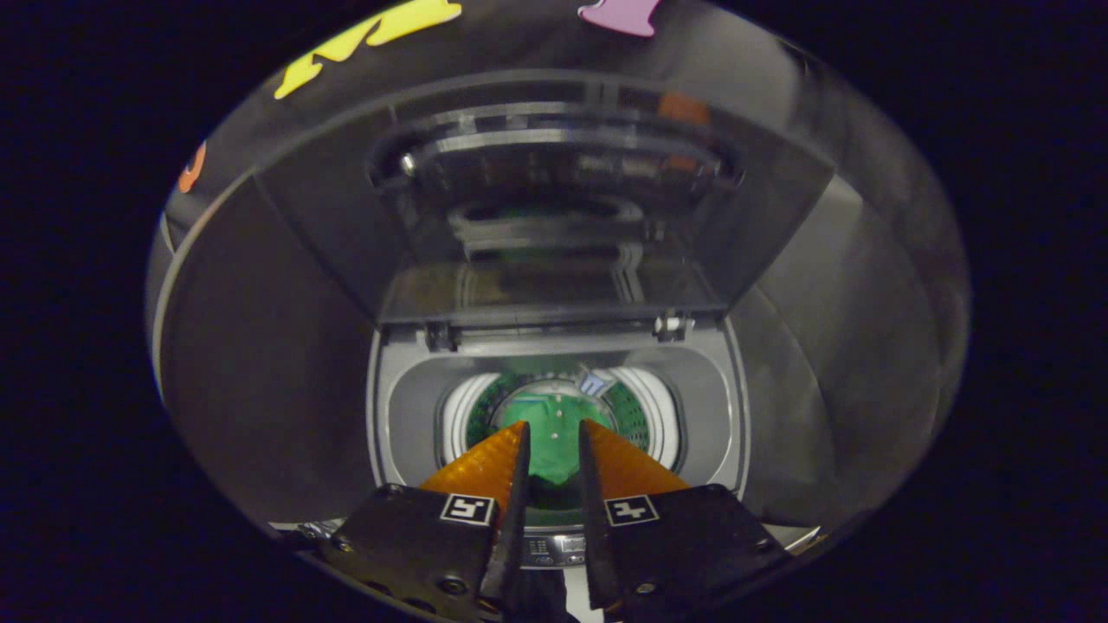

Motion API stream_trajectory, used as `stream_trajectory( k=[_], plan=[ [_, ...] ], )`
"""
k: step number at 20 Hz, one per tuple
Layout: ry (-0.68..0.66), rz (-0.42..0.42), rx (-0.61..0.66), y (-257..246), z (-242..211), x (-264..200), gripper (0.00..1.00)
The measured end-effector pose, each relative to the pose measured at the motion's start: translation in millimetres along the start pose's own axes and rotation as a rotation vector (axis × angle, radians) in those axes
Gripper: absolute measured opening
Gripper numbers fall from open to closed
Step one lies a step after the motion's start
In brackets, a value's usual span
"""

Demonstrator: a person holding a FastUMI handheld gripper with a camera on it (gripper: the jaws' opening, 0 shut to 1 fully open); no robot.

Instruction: Put the clothes into the washing machine and then close the washing machine lid.

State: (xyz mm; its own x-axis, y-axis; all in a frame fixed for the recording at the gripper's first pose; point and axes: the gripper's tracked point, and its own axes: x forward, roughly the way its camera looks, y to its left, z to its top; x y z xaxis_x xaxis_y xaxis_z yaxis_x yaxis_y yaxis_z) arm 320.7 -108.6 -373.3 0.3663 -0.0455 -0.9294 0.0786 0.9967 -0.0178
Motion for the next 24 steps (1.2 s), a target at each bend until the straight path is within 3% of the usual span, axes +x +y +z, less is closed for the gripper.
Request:
stream_trajectory(
  k=[2,8,12,13,16,24],
  plan=[
    [-0.073,0.03,-0.016,4,25,-29,0.44],
    [-0.259,0.059,-0.08,15,104,-93,0.49],
    [-0.392,0.001,-0.158,15,158,-121,0.49],
    [-0.391,-0.003,-0.173,17,163,-122,0.49],
    [-0.382,0.0,-0.175,22,181,-126,0.65],
    [-0.382,-0.04,-0.133,20,224,-95,0.65]
  ],
)
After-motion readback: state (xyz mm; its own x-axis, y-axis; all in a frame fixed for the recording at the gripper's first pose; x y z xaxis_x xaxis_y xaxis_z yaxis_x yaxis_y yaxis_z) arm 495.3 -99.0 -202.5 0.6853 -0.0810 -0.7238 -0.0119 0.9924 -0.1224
